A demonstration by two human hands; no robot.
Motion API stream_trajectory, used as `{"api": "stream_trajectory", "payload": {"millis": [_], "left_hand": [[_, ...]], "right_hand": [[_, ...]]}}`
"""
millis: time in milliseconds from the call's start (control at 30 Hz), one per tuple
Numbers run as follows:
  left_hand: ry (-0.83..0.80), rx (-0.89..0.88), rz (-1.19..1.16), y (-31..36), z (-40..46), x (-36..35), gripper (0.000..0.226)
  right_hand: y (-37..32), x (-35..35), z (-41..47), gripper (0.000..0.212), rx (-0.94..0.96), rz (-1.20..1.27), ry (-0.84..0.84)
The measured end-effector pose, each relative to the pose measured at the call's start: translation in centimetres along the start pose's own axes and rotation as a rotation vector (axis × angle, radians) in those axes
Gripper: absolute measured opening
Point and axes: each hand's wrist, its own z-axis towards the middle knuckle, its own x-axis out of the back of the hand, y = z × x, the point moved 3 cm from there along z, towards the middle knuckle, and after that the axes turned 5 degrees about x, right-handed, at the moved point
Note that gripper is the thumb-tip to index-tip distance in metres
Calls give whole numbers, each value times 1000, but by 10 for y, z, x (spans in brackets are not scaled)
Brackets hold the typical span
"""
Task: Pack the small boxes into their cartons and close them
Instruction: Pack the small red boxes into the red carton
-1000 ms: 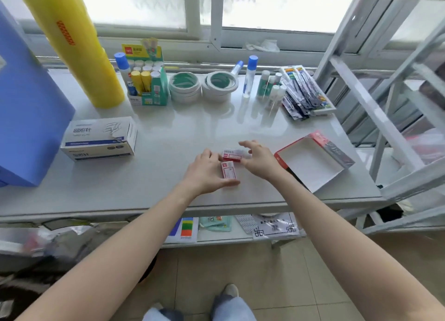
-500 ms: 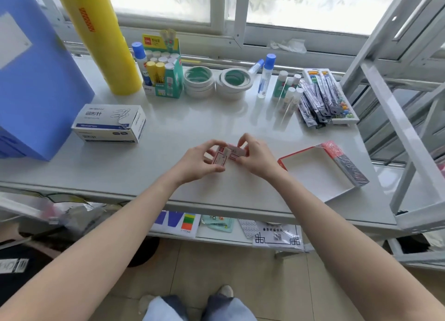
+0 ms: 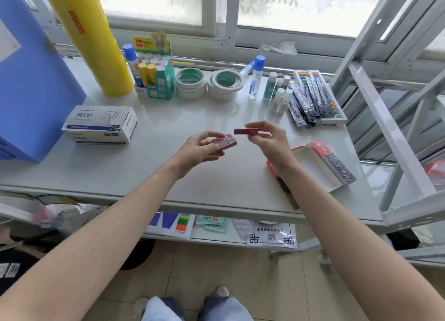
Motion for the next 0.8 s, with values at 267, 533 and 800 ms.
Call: {"api": "stream_trajectory", "payload": {"millis": [267, 533, 800], "left_hand": [[-42, -14, -7, 9, -3, -9, 27], [26, -52, 3, 13, -7, -7, 37], [13, -95, -21, 14, -8, -5, 35]], "right_hand": [[-5, -1, -10, 27, -3, 134, -85], [-7, -3, -10, 43, 40, 125, -106], [-6, -9, -8, 28, 9, -186, -140]]}}
